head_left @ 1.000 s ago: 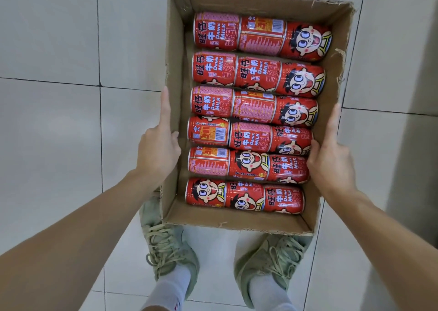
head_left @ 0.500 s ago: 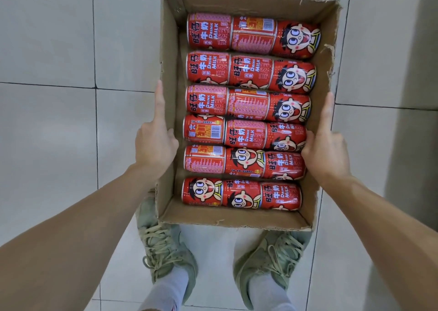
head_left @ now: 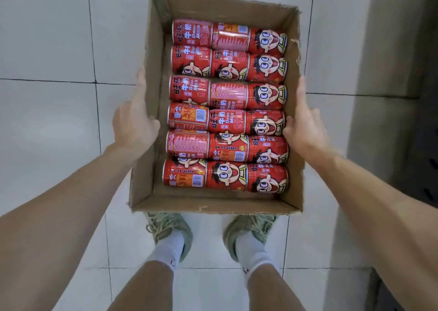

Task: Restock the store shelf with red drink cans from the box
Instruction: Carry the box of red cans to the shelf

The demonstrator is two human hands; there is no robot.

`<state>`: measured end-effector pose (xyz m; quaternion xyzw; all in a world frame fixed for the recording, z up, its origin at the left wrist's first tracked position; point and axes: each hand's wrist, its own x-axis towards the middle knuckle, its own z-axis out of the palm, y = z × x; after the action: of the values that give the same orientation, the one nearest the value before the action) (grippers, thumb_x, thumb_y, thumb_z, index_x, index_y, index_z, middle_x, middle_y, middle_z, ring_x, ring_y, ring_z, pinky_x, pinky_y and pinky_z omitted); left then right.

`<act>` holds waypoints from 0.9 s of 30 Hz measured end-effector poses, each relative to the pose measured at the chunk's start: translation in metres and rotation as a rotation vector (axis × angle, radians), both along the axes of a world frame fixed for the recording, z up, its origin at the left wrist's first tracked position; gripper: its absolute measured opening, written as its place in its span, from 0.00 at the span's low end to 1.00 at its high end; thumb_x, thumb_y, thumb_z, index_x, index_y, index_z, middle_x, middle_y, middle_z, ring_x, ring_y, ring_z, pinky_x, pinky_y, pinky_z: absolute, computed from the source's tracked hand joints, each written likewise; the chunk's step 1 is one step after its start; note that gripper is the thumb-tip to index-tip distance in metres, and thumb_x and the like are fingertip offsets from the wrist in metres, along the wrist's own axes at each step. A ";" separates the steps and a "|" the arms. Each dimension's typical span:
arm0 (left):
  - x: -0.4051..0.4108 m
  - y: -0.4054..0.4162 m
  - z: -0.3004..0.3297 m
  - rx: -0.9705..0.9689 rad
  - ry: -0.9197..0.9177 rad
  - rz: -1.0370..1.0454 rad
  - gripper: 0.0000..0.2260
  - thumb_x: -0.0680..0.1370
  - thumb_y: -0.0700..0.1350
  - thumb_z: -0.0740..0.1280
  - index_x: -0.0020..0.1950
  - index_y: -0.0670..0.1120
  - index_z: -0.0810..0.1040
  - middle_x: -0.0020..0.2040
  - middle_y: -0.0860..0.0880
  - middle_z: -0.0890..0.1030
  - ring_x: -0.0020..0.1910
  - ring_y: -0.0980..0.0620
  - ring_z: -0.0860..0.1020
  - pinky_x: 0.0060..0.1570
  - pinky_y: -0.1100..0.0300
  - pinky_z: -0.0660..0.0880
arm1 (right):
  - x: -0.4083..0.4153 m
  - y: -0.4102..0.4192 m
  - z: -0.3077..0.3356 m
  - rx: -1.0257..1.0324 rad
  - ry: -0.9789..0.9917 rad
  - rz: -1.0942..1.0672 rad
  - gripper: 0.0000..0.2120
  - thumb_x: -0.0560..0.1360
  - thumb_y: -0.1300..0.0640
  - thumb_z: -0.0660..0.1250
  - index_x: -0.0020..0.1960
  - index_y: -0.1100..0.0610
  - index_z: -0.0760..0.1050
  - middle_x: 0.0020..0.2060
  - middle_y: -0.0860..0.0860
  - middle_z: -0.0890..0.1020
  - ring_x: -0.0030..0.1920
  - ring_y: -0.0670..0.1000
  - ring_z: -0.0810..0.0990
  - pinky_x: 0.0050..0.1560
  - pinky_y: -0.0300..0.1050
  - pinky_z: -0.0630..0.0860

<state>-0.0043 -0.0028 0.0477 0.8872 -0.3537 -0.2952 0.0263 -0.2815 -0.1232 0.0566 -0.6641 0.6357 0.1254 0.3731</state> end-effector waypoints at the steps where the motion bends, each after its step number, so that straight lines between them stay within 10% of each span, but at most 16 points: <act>1: 0.002 0.002 0.008 0.011 0.009 -0.002 0.42 0.75 0.34 0.65 0.80 0.55 0.45 0.29 0.46 0.70 0.30 0.48 0.70 0.39 0.52 0.72 | 0.001 0.001 0.010 0.018 -0.008 -0.007 0.41 0.81 0.61 0.60 0.80 0.43 0.35 0.46 0.56 0.70 0.44 0.57 0.74 0.50 0.52 0.73; 13: 0.022 0.016 0.178 0.068 0.045 -0.011 0.42 0.75 0.33 0.66 0.80 0.57 0.46 0.31 0.46 0.72 0.31 0.49 0.71 0.38 0.54 0.73 | 0.013 0.014 0.170 0.079 -0.038 0.046 0.42 0.79 0.62 0.61 0.81 0.45 0.37 0.50 0.60 0.81 0.33 0.44 0.67 0.48 0.47 0.72; 19: 0.026 0.023 0.304 0.064 0.034 -0.002 0.41 0.76 0.34 0.66 0.80 0.56 0.47 0.33 0.46 0.73 0.30 0.52 0.69 0.39 0.55 0.73 | 0.021 0.011 0.294 0.075 -0.063 0.082 0.40 0.79 0.60 0.61 0.80 0.45 0.39 0.49 0.58 0.79 0.44 0.58 0.76 0.54 0.53 0.75; 27: 0.029 0.015 0.498 0.017 -0.038 -0.057 0.44 0.71 0.33 0.66 0.80 0.55 0.49 0.44 0.35 0.80 0.44 0.34 0.76 0.46 0.48 0.74 | 0.019 0.000 0.494 0.021 -0.121 0.100 0.42 0.79 0.58 0.63 0.80 0.44 0.37 0.59 0.60 0.80 0.45 0.55 0.79 0.56 0.56 0.76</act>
<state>0.0243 0.0120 0.5454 0.8823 -0.3767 -0.2821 0.0037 -0.2629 -0.1232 0.5508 -0.6975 0.5765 0.1102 0.4111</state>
